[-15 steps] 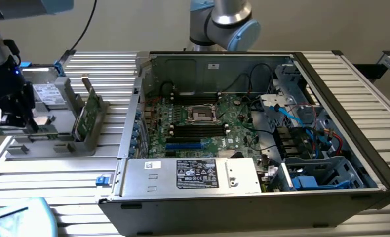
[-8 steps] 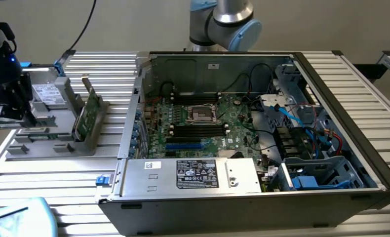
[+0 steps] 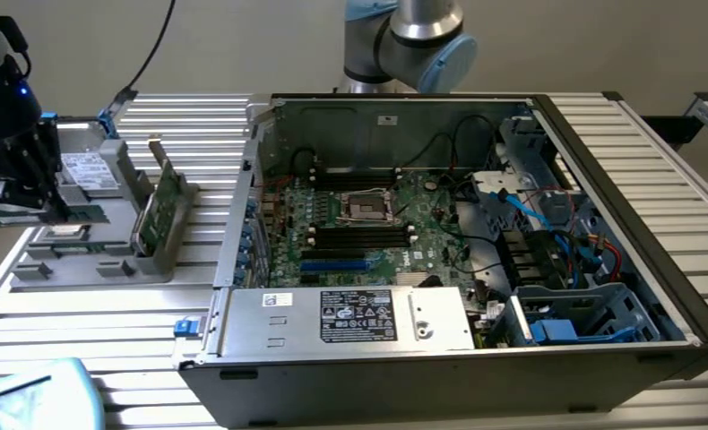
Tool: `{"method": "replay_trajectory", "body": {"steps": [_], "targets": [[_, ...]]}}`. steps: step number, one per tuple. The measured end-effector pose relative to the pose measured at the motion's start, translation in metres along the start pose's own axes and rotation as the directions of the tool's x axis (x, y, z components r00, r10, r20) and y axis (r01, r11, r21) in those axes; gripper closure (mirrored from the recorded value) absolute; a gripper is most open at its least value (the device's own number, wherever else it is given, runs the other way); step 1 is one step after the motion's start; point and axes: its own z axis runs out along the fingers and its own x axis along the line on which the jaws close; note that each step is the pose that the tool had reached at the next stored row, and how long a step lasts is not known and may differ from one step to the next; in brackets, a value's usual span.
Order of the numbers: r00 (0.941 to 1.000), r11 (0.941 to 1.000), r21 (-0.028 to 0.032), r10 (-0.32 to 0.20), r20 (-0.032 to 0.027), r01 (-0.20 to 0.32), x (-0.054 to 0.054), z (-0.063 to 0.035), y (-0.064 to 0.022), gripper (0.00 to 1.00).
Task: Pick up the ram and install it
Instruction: 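Pick up the ram and move it above insertion slot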
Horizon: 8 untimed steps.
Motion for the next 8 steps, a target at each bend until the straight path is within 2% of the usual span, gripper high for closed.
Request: {"method": "replay_trajectory", "body": {"steps": [2, 5, 8], "targets": [[1.0000, 1.0000, -0.0016, 0.000, 0.0023, 0.000, 0.003, -0.0012, -0.0026, 0.86], [1.0000, 1.0000, -0.0080, 0.000, 0.0043, 0.000, 0.009, -0.0028, -0.0064, 0.86], [1.0000, 0.9999, -0.0118, 0.000, 0.0057, 0.000, 0.013, -0.0055, -0.0123, 0.86]]}}
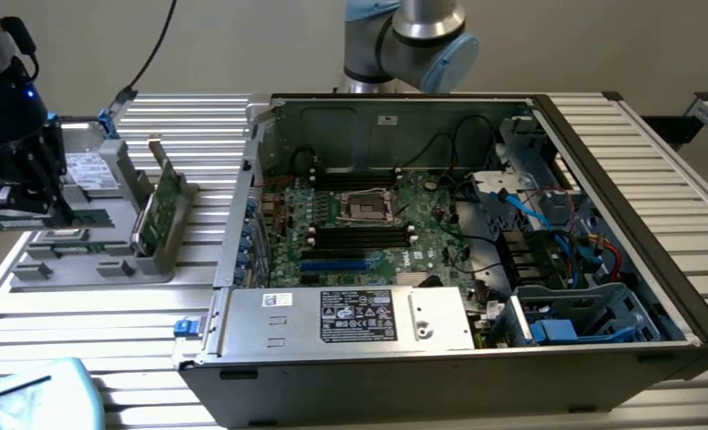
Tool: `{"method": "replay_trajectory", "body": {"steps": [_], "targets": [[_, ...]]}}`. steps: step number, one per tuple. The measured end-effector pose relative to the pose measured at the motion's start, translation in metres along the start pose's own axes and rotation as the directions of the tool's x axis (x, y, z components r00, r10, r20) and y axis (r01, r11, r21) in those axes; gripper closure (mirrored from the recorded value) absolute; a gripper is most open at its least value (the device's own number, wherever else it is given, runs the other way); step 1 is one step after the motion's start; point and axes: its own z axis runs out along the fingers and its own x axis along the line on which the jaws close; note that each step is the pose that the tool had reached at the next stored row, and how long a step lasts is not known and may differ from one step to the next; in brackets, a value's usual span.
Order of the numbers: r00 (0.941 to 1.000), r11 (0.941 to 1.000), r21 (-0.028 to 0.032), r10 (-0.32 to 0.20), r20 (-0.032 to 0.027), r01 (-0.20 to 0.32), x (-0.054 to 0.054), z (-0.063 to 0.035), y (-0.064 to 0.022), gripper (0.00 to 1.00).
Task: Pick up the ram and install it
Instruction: 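Pick up the ram and move it above insertion slot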
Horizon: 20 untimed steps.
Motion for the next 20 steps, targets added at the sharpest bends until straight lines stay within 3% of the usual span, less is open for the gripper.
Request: {"method": "replay_trajectory", "body": {"steps": [6, 12, 20], "targets": [[1.0000, 1.0000, -0.0002, 0.000, 0.0001, 0.000, 0.006, -0.0084, -0.0185, 0.86], [1.0000, 1.0000, 0.0000, 0.000, 0.0005, 0.000, 0.010, -0.0285, -0.0378, 0.86], [1.0000, 1.0000, 0.0007, -0.001, 0.0098, 0.001, 0.018, -0.0490, -0.0705, 0.86]]}}
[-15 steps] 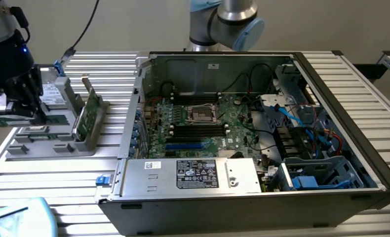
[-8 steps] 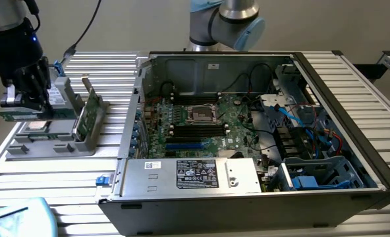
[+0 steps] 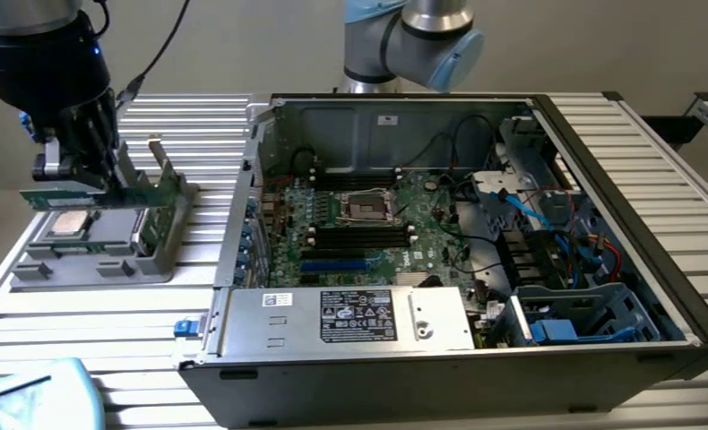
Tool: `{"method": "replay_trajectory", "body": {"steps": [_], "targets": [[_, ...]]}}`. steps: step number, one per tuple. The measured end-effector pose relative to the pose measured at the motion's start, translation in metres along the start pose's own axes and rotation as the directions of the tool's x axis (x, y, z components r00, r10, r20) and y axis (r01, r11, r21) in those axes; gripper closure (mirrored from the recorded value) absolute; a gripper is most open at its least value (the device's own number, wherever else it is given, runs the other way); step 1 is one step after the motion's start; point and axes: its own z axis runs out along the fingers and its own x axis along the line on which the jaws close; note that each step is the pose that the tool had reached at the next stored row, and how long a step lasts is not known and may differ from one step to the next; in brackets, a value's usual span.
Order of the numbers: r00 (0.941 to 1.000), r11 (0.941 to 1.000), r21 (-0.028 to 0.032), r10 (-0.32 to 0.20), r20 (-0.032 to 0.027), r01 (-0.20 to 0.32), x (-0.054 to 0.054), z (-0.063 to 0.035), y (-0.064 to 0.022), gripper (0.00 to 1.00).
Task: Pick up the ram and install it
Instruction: 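Pick up the ram and move it above insertion slot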
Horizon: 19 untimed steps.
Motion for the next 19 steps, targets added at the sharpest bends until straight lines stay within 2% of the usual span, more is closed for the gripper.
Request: {"method": "replay_trajectory", "body": {"steps": [8, 19], "targets": [[0.9999, 1.0000, 0.0011, -0.001, 0.0107, 0.001, 0.009, -0.0190, -0.0300, 0.86], [0.9993, 1.0000, 0.0040, -0.004, 0.0366, 0.003, 0.027, -0.0443, -0.0699, 0.86]]}}
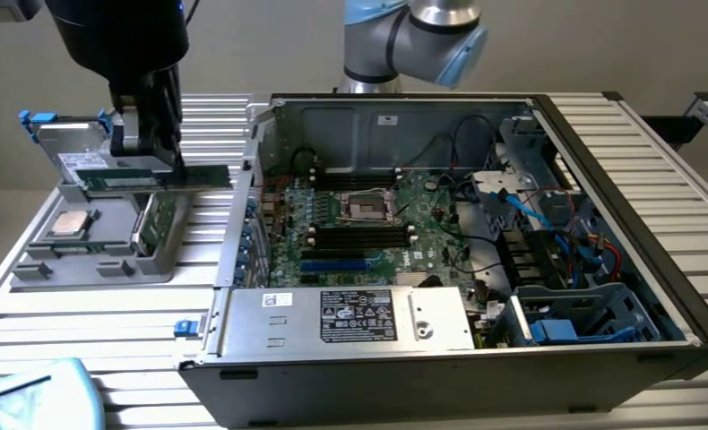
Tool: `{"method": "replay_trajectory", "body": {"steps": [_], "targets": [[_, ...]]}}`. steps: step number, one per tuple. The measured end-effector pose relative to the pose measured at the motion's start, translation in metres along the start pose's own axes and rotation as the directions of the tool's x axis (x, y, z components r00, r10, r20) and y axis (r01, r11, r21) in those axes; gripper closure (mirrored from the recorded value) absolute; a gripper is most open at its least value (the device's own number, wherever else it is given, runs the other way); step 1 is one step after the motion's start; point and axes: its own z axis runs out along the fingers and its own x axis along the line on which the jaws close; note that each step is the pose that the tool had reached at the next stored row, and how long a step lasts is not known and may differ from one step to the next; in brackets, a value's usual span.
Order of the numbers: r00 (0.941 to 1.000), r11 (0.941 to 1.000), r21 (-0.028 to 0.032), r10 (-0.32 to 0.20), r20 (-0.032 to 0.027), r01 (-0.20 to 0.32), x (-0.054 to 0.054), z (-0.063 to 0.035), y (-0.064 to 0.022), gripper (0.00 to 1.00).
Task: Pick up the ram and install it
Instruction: 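Pick up the ram and move it above insertion slot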
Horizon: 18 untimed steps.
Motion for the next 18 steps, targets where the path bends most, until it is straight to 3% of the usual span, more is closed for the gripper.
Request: {"method": "replay_trajectory", "body": {"steps": [8, 18], "targets": [[0.9997, 1.0000, 0.0029, -0.002, 0.0260, 0.002, 0.012, -0.0124, -0.0300, 0.86], [0.9973, 0.9999, 0.0091, -0.007, 0.0729, 0.006, 0.025, -0.0170, -0.0714, 0.86]]}}
